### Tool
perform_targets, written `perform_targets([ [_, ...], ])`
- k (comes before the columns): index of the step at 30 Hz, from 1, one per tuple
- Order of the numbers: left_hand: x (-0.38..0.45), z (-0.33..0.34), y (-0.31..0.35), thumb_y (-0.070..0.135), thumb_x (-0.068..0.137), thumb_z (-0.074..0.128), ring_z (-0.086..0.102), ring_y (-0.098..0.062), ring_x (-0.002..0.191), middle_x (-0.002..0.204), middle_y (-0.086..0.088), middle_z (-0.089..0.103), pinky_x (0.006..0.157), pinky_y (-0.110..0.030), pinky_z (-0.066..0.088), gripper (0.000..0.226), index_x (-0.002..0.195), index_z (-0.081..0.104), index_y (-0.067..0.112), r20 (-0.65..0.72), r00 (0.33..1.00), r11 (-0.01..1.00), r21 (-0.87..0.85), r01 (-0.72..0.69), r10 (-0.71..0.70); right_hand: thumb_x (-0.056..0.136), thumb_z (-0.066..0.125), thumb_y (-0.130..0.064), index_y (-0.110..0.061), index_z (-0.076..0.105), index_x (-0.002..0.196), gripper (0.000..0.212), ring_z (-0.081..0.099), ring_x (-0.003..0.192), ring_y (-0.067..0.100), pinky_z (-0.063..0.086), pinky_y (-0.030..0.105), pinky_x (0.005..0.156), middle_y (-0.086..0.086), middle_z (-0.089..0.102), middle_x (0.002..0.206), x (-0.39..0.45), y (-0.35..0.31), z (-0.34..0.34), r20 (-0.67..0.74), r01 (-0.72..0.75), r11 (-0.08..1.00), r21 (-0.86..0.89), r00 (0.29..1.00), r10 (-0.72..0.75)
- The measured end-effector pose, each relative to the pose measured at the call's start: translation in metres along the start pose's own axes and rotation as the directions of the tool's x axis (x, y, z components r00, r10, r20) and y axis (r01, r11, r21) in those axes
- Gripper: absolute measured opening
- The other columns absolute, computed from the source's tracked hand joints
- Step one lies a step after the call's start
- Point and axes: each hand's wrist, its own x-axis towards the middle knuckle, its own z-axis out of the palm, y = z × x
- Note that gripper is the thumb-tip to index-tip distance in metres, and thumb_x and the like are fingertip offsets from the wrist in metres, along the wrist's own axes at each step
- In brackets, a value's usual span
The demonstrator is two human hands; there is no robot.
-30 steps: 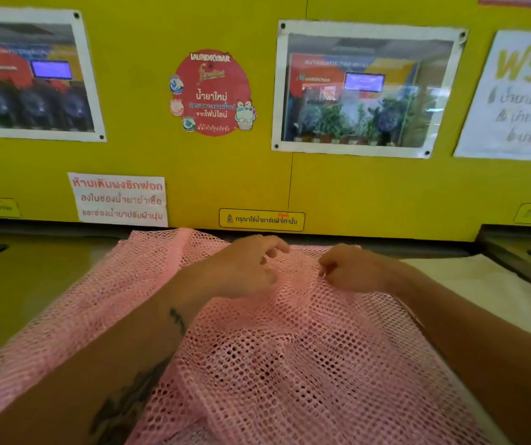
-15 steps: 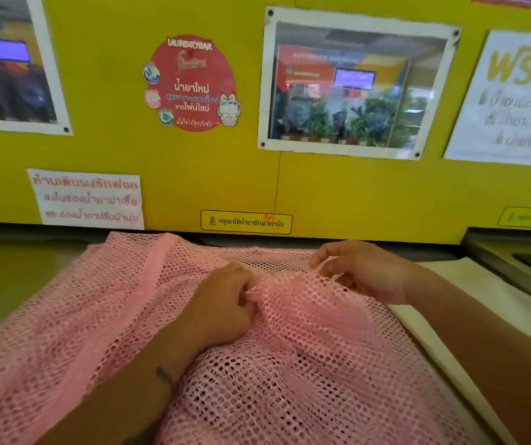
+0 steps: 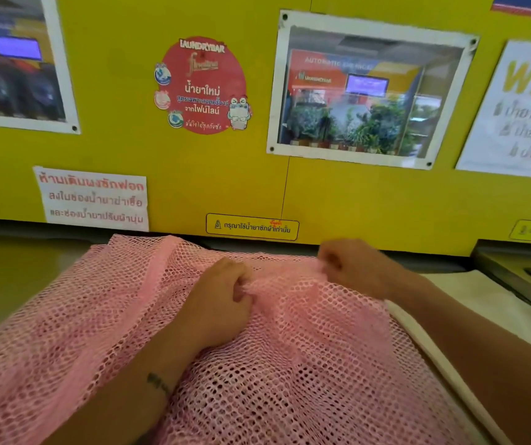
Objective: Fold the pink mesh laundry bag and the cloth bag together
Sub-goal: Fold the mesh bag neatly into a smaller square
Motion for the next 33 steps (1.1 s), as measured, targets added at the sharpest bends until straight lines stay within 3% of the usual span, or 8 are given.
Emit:
perform_targets([
  [4, -0.002, -0.001, -0.002, 0.023, 0.086, 0.066, 0.053, -0.008, 0.108, 0.122, 0.012, 0.054, 0.097, -0.027, 0.042, 0.029, 0.111, 0.058, 0.035, 0.071, 0.997, 1.000, -0.027, 0.001, 0.001, 0.085, 0.056, -0.010, -0.023, 0.055, 0.106, 0.025, 0.051, 0.102, 0.028, 0.044, 0.038, 0.072, 0.007, 0.054, 0.106, 0.011, 0.024, -0.026, -0.487, -0.162, 0.985, -0.053, 0.865, 0.116],
  [9, -0.002, 0.003, -0.014, 0.056, 0.080, 0.033, 0.036, -0.017, 0.138, 0.151, 0.007, 0.039, 0.117, -0.047, 0.023, 0.067, 0.144, 0.043, 0.036, 0.280, 0.945, 0.953, 0.292, 0.085, -0.170, 0.085, 0.058, -0.014, -0.020, 0.061, 0.108, 0.025, 0.059, 0.086, 0.020, 0.049, 0.035, 0.066, 0.003, 0.062, 0.103, 0.009, 0.031, -0.010, -0.181, -0.245, 0.963, 0.117, 0.948, 0.263],
  [13, 0.000, 0.005, -0.013, 0.056, 0.085, 0.036, 0.035, -0.016, 0.138, 0.151, 0.009, 0.038, 0.118, -0.048, 0.019, 0.062, 0.143, 0.043, 0.037, 0.264, 0.950, 0.951, 0.296, 0.083, -0.165, 0.092, 0.050, -0.016, -0.015, 0.067, 0.110, 0.024, 0.060, 0.085, 0.016, 0.047, 0.031, 0.068, -0.003, 0.064, 0.095, 0.006, 0.033, 0.007, -0.081, -0.227, 0.961, 0.159, 0.967, 0.242],
  [16, 0.000, 0.005, -0.011, 0.048, 0.094, 0.045, 0.035, -0.014, 0.137, 0.149, 0.011, 0.038, 0.116, -0.045, 0.018, 0.051, 0.143, 0.043, 0.037, 0.248, 0.955, 0.953, 0.292, 0.085, -0.161, 0.093, 0.050, -0.015, -0.008, 0.063, 0.080, 0.019, 0.050, 0.069, 0.019, 0.038, 0.035, 0.066, 0.000, 0.057, 0.072, 0.005, 0.034, 0.011, 0.050, -0.281, 0.888, 0.365, 0.958, 0.282],
  [20, -0.002, 0.003, -0.009, 0.046, 0.094, 0.048, 0.036, -0.014, 0.135, 0.148, 0.012, 0.039, 0.116, -0.045, 0.018, 0.048, 0.141, 0.045, 0.037, 0.236, 0.957, 0.956, 0.276, 0.098, -0.167, 0.102, 0.037, -0.026, -0.012, 0.041, 0.069, 0.036, 0.037, 0.066, 0.021, 0.029, 0.037, 0.064, 0.006, 0.042, 0.068, 0.009, 0.027, 0.006, 0.058, -0.335, 0.858, 0.389, 0.939, 0.339],
  [25, -0.001, 0.000, -0.006, 0.046, 0.093, 0.049, 0.037, -0.013, 0.134, 0.146, 0.012, 0.041, 0.114, -0.043, 0.018, 0.048, 0.140, 0.046, 0.037, 0.236, 0.957, 0.960, 0.258, 0.107, -0.170, 0.083, 0.053, -0.015, -0.014, 0.068, 0.101, 0.023, 0.061, 0.097, 0.022, 0.050, 0.036, 0.076, 0.004, 0.064, 0.113, 0.010, 0.034, 0.019, 0.150, -0.349, 0.935, 0.062, 0.929, 0.337],
  [29, -0.001, -0.002, -0.006, 0.047, 0.093, 0.049, 0.035, -0.013, 0.135, 0.146, 0.013, 0.040, 0.115, -0.043, 0.017, 0.049, 0.141, 0.045, 0.037, 0.249, 0.952, 0.961, 0.252, 0.112, -0.176, 0.081, 0.055, -0.011, -0.005, 0.069, 0.103, 0.026, 0.064, 0.095, 0.027, 0.051, 0.038, 0.074, 0.013, 0.067, 0.113, 0.012, 0.037, 0.023, 0.142, -0.340, 0.940, 0.030, 0.932, 0.332],
  [33, 0.000, -0.002, -0.005, 0.044, 0.092, 0.050, 0.038, -0.013, 0.133, 0.143, 0.013, 0.042, 0.114, -0.043, 0.019, 0.048, 0.140, 0.046, 0.038, 0.233, 0.956, 0.966, 0.225, 0.125, -0.178, 0.084, 0.055, -0.016, -0.014, 0.066, 0.089, 0.012, 0.061, 0.071, 0.019, 0.049, 0.031, 0.058, 0.010, 0.071, 0.093, 0.021, 0.044, 0.010, -0.151, -0.339, 0.940, 0.036, 0.928, 0.340],
])
